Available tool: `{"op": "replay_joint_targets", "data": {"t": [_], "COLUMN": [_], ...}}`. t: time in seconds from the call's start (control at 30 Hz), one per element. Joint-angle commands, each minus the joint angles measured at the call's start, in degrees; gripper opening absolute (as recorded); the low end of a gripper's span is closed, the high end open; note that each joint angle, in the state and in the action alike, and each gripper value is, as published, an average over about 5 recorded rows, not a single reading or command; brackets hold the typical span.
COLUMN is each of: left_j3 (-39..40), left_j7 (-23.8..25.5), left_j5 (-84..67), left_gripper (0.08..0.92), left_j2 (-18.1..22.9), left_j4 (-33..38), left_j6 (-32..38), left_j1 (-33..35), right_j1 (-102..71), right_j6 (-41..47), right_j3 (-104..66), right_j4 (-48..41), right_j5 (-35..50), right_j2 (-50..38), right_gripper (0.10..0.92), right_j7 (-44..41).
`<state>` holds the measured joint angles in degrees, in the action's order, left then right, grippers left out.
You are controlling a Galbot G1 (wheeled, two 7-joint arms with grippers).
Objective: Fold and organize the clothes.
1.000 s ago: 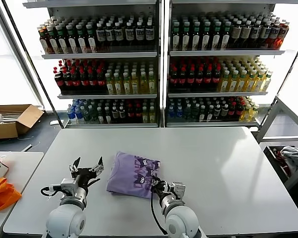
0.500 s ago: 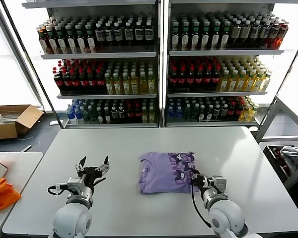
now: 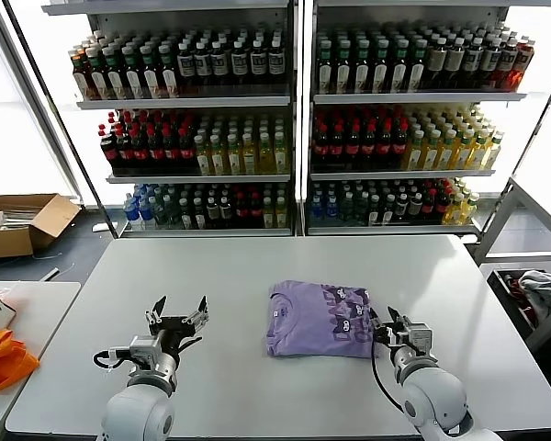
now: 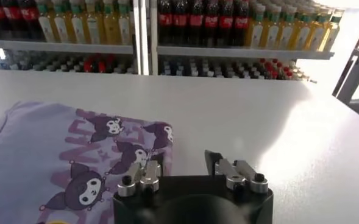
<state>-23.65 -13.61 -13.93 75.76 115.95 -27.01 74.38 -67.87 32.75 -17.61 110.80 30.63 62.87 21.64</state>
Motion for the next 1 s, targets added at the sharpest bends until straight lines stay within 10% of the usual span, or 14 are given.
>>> {"op": "replay_joint_targets", "data": {"t": [0.03, 0.37, 1.0], "left_j3": [0.7, -1.5, -3.3], "left_j7": [0.1, -1.0, -1.8], "left_j5": [0.2, 0.6, 0.6], "left_gripper": [0.823, 0.823, 0.823], "left_j2": [0.3, 0.3, 1.3], "left_j4": [0.5, 2.5, 4.3], "left_j6": [0.0, 2.2, 5.1], "left_j1": [0.7, 2.5, 4.6], "right_j1": [0.1, 8.3, 13.1], "right_j6": [-0.8, -7.3, -13.9], "right_j3": [-0.7, 12.5, 16.5], "right_j4": [5.9, 0.1, -15.8], "right_j5": [-6.4, -12.0, -19.0], "right_j2": [1.3, 1.0, 9.9], "right_gripper": [0.545, 0.804, 0.823], "right_j7": [-4.0, -10.8, -9.6]}}
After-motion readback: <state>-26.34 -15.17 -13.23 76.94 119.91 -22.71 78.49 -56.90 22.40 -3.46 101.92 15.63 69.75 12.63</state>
